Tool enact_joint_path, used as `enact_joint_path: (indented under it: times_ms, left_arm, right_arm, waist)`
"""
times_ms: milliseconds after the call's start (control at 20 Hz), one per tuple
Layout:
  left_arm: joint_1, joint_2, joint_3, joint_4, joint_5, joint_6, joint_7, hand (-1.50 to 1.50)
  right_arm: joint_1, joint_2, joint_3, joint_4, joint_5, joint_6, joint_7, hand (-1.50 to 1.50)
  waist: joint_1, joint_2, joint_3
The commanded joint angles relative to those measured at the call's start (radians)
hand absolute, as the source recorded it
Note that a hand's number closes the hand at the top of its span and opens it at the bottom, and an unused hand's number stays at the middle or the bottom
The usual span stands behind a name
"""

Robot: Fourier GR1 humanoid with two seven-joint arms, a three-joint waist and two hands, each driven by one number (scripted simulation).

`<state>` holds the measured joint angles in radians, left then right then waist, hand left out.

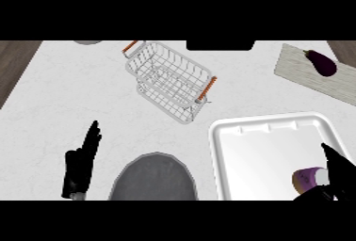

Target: Pick the can from the tray and place it in the tiered basket

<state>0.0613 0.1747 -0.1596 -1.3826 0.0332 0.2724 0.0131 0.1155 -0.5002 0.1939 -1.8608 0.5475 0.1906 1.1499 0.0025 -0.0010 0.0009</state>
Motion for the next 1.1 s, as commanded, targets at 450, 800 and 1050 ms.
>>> enact_joint_path:
  times_ms: [450,800,1050]
  left_arm:
    - [0.031,-0.019,0.023,0.032,0.003,-0.042,-0.056,0.00]
    - [-0.024,-0.052,0.023,0.037,-0.053,-0.008,0.007,0.00]
    - [-0.001,-0.051,0.019,-0.030,-0.061,0.004,0.057,0.00]
  right_arm:
    - [-0.017,0.055,-0.093,0.083,-0.011,0.100,0.058,1.50]
    - [0.008,0.130,-0.058,0.189,0.111,0.020,-0.138,1.50]
    - [-0.053,0.109,-0.004,0.210,0.256,0.008,-0.150,1.50]
  waist:
    - [-0.002,0.001,-0.001]
    - [-0.002,0.001,-0.001]
    - [0.001,0.001,-0.001]
